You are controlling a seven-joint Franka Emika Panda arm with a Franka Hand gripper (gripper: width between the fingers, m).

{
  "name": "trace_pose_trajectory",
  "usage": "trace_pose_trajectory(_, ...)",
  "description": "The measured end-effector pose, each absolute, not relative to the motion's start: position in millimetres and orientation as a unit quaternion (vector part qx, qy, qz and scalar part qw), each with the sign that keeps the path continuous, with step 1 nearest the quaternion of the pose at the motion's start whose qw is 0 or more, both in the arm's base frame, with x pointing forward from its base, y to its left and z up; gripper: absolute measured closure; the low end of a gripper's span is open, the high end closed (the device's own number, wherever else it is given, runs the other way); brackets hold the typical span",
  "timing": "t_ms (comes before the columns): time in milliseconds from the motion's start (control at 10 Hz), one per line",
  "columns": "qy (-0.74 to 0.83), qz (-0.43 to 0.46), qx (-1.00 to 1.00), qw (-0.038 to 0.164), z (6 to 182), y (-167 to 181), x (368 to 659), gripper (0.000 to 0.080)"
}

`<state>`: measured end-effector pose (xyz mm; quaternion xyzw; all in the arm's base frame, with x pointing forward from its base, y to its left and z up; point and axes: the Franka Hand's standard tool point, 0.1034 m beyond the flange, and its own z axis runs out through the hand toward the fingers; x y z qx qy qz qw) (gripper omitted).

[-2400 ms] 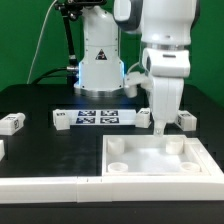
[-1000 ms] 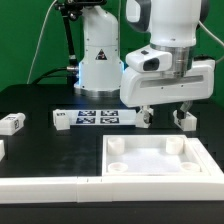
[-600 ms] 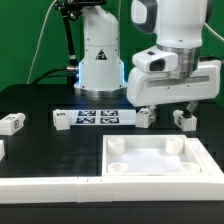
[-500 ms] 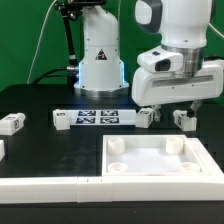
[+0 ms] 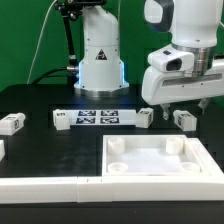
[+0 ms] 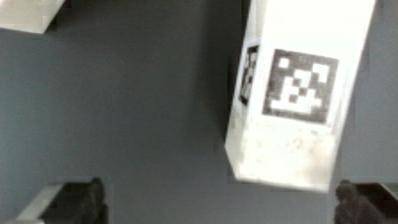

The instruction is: Assemble one leg

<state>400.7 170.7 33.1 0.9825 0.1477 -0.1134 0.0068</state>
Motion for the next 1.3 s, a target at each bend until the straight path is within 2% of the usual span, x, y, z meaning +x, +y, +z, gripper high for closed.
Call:
trace_pose_trajectory(300,0.14,-0.22,0.965,0.03,32.9,170.1,400.4,0.015)
trace_pose_trajectory(700,0.128,-0.387,0.91,0.07,32.3,177.9,383.1,0.015)
trace_pose_trajectory(800,0.119,-0.412,0.901,0.069,27.9,179.9,384.9,0.015)
trace_pose_trajectory(1300,0.112,-0.422,0.897,0.072,9.4,179.2,375.2,0.015)
